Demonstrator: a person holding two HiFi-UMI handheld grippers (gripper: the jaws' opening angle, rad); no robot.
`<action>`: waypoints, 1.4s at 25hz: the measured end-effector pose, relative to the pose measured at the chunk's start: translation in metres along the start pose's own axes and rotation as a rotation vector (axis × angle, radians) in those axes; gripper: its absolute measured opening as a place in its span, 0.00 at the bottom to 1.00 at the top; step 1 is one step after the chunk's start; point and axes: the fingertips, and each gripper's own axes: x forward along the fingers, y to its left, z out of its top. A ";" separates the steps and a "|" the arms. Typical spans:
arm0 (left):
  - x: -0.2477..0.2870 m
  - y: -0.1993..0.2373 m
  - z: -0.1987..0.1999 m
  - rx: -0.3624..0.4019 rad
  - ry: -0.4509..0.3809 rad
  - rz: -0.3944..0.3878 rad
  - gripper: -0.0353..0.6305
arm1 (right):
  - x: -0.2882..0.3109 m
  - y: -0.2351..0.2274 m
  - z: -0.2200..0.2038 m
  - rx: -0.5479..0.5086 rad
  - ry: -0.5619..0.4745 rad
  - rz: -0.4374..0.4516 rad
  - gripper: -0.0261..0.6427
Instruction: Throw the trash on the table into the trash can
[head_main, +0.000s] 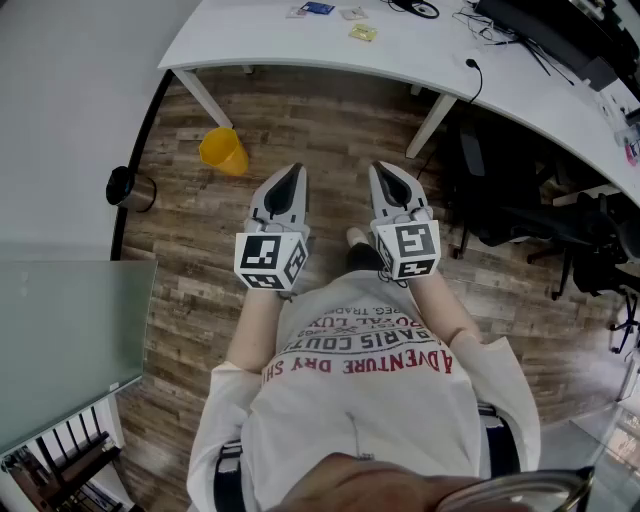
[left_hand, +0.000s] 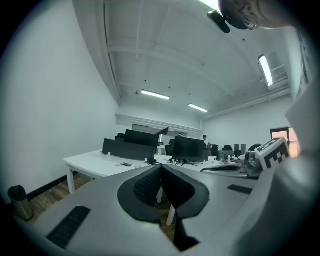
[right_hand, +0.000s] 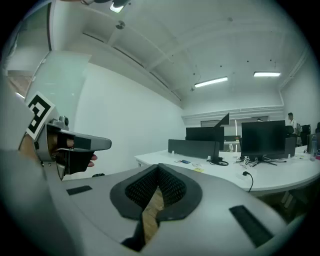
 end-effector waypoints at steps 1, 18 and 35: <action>0.000 0.001 0.000 -0.002 0.000 0.002 0.09 | 0.000 0.000 -0.001 0.002 0.000 0.003 0.08; 0.023 0.033 -0.021 -0.066 0.036 0.032 0.09 | 0.031 -0.013 -0.031 0.099 0.064 0.004 0.08; 0.291 0.110 0.022 0.005 0.076 0.112 0.09 | 0.262 -0.206 -0.004 0.148 0.077 0.064 0.08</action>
